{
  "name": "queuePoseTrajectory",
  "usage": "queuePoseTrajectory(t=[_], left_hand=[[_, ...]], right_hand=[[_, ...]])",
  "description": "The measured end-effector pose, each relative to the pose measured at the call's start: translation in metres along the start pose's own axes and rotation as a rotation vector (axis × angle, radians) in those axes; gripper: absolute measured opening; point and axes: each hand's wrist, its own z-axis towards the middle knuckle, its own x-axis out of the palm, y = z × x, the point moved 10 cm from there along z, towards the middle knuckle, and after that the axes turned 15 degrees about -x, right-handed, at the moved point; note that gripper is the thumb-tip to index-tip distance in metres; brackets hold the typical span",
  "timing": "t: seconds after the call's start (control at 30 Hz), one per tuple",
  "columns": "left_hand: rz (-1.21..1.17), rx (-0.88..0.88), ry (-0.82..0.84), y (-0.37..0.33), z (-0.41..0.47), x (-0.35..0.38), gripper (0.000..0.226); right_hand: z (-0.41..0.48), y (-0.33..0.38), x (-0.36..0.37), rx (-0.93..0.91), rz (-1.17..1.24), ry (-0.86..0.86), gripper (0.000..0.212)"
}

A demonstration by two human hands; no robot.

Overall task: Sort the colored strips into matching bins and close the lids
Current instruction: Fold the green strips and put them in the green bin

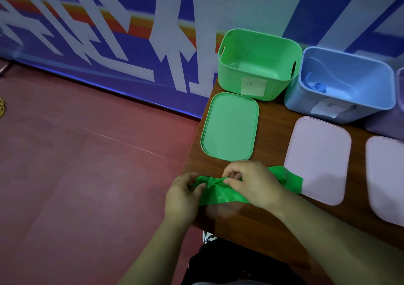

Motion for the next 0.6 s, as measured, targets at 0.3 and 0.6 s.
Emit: queuePoseTrajectory(t=[0.3,0.6], left_hand=[[0.251,-0.078,-0.137,0.014,0.011,0.003,0.027],[-0.073,-0.133,-0.077,-0.005,-0.003,-0.007,0.009]], right_hand=[[-0.015,0.004,-0.005,0.009,0.029,-0.004,0.007],[-0.020,0.004,-0.014,-0.001,0.043,-0.032,0.006]])
